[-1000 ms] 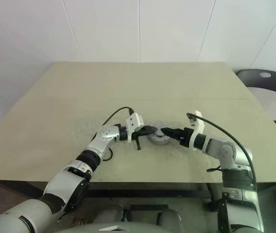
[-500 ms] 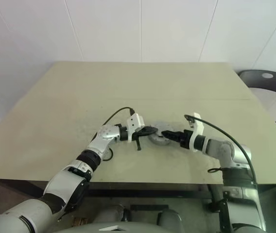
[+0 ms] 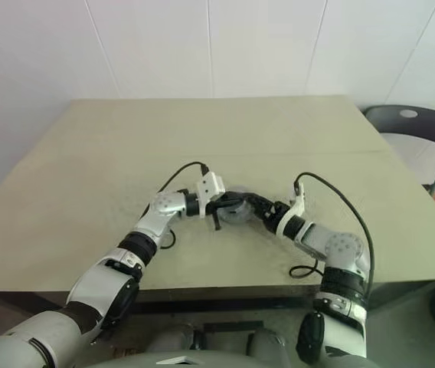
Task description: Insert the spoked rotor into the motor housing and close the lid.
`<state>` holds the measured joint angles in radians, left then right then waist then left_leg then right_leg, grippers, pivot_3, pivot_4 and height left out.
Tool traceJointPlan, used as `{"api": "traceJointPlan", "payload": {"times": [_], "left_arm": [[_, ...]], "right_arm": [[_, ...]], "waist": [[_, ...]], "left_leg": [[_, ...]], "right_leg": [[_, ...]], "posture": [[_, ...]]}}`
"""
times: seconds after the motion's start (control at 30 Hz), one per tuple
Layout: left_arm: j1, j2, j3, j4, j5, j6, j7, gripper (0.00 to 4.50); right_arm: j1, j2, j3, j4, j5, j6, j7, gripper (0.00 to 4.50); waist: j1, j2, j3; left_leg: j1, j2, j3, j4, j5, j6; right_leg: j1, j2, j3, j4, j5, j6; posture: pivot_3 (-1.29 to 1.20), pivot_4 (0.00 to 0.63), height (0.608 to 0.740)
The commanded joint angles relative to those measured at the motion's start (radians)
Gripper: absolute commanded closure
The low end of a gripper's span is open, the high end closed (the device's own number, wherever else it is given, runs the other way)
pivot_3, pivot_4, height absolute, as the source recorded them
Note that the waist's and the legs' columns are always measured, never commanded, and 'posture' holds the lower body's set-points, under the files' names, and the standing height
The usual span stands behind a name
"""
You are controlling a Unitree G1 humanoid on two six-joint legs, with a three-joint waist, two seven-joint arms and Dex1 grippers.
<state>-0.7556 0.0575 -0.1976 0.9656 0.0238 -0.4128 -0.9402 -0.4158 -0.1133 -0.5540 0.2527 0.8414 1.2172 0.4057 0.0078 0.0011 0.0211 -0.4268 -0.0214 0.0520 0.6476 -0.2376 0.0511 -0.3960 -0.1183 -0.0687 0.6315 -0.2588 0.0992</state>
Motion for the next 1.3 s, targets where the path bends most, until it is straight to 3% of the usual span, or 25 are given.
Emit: {"api": "traceJointPlan", "payload": {"times": [0.03,0.13,0.2,0.23,0.6,0.8,0.9,1.03,1.23,1.3], "left_arm": [[0.007,-0.002,-0.031,0.018,0.028,0.008,-0.024,4.5],[0.011,0.0,-0.03,0.016,0.025,0.007,-0.025,4.5],[0.011,0.001,-0.027,0.018,0.023,0.008,-0.022,4.5],[0.009,0.003,-0.022,0.022,0.022,0.01,-0.018,4.5],[0.015,0.055,0.026,0.029,-0.003,0.022,0.018,4.5],[0.016,0.062,0.04,0.044,0.008,0.059,0.116,4.5],[0.036,0.038,0.101,0.005,-0.088,0.158,0.074,4.5],[0.077,-0.009,0.243,-0.127,-0.306,0.435,0.03,4.5],[0.151,-0.035,0.363,-0.328,-0.489,0.716,0.088,4.5],[0.161,-0.044,0.395,-0.366,-0.541,0.787,0.109,4.1]], "right_arm": [[-0.051,0.016,-0.007,-0.02,0.053,-0.028,-0.013,2.29],[-0.029,0.013,0.004,-0.018,0.05,-0.039,-0.009,2.62],[-0.022,0.012,0.009,-0.017,0.052,-0.045,-0.007,3.22],[-0.021,0.011,0.011,-0.017,0.053,-0.047,-0.008,3.29],[-0.013,-0.044,0.084,-0.01,0.011,-0.089,0.013,3.29],[-0.028,-0.059,0.09,0.017,0.005,-0.137,0.018,3.29],[-0.04,-0.056,0.069,0.038,0.014,-0.173,0.016,3.29],[-0.056,-0.025,0.014,0.093,0.035,-0.241,-0.02,3.29],[-0.053,0.03,-0.008,0.132,0.034,-0.334,-0.053,3.29],[-0.055,0.052,-0.014,0.148,0.038,-0.359,-0.062,3.29]], "waist": [[0.003,0.0,0.0],[0.006,0.001,0.0],[0.005,0.001,0.0],[0.005,0.002,0.0],[0.004,0.003,-0.001],[0.006,0.003,-0.001],[0.005,0.003,-0.001],[0.006,0.003,0.0],[0.002,0.003,0.0],[0.002,0.003,0.0]], "left_leg": [[0.0,0.0,0.0,0.0,0.0,0.0],[0.001,0.0,0.0,0.0,-0.001,-0.002],[0.0,0.0,0.0,0.001,-0.001,-0.003],[-0.001,0.0,0.0,0.0,-0.001,-0.002],[0.001,0.0,0.0,0.0,-0.001,-0.002],[0.0,-0.001,0.0,0.001,0.0,0.0],[0.001,0.0,0.0,0.001,-0.001,-0.002],[0.0,0.0,0.0,0.001,-0.001,-0.002],[-0.002,0.0,0.0,0.001,-0.001,-0.002],[-0.001,0.0,0.0,0.001,-0.001,-0.002]], "right_leg": [[0.0,0.0,0.0,0.0,0.0,0.0],[-0.001,-0.001,0.0,-0.001,0.0,-0.001],[-0.002,-0.001,0.0,-0.001,0.0,-0.001],[-0.001,-0.001,0.0,-0.002,0.0,-0.001],[-0.001,0.0,0.0,-0.001,0.0,-0.001],[-0.001,-0.001,0.0,-0.002,0.0,0.0],[-0.001,-0.001,0.0,-0.001,0.001,0.0],[-0.002,-0.001,0.0,-0.001,0.001,0.001],[-0.001,-0.001,0.001,-0.001,0.001,0.001],[-0.001,-0.001,0.001,-0.001,0.001,0.001]], "posture": [[0.0,0.0,0.74],[0.0,0.0,0.74],[0.0,0.0,0.74],[0.0,0.0,0.74],[0.0,0.0,0.74],[0.0,0.0,0.74],[0.0,0.0,0.74],[0.0,0.0,0.74],[0.0,0.0,0.74],[0.0,0.0,0.74]]}}
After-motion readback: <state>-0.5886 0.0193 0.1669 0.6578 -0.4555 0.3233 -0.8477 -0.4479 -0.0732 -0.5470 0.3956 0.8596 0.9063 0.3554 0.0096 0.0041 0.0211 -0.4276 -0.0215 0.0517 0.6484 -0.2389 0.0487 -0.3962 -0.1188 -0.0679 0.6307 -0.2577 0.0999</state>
